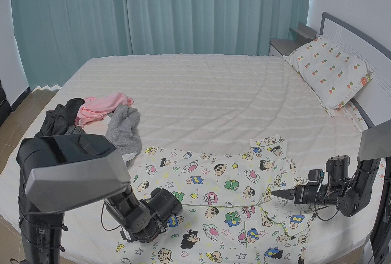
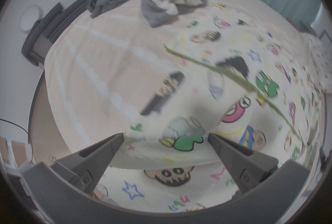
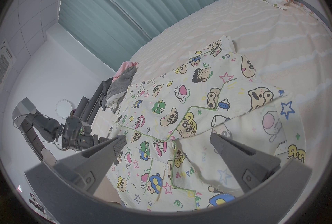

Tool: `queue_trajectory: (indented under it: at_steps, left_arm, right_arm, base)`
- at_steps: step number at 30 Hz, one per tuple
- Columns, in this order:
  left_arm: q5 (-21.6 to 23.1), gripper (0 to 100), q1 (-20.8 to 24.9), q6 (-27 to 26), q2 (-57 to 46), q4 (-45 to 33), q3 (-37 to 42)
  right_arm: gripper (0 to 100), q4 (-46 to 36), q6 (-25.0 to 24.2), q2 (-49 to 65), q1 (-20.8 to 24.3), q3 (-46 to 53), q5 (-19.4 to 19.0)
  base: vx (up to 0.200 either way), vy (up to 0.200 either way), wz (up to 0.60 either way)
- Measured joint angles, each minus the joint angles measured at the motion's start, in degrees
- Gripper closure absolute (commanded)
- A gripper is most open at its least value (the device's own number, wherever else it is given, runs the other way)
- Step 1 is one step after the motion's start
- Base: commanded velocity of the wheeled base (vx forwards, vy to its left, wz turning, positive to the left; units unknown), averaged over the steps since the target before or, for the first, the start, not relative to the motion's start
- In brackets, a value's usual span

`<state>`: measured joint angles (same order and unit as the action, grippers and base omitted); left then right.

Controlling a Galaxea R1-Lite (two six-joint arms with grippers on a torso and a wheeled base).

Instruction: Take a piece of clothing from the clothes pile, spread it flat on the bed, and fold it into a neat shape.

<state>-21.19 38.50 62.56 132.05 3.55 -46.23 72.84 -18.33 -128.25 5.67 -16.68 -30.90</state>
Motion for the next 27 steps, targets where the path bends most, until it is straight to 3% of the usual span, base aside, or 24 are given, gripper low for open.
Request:
queue_trajectory:
  at_steps: [13, 19, 27]
  left_arm:
    - [1.11, 0, 5.81, -7.0, -1.69, -5.89, -1.56]
    - [3.23, 0, 6.6, -7.0, -1.4, -5.78, -4.79]
    - [2.91, 0, 9.4, -4.71, 0.23, -3.95, -6.25]
  right_arm:
    - [0, -0.01, -0.02, 0.0, 0.0, -0.02, 0.0]
    - [0, -0.01, -0.02, 0.0, 0.0, 0.0, 0.0]
    - [0, 0.0, 0.05, -0.01, -0.02, -0.1, 0.0]
  base:
    - [0.0, 0.0, 0.0]
    - [0.0, 0.0, 0.0]
    - [0.0, 0.0, 0.0]
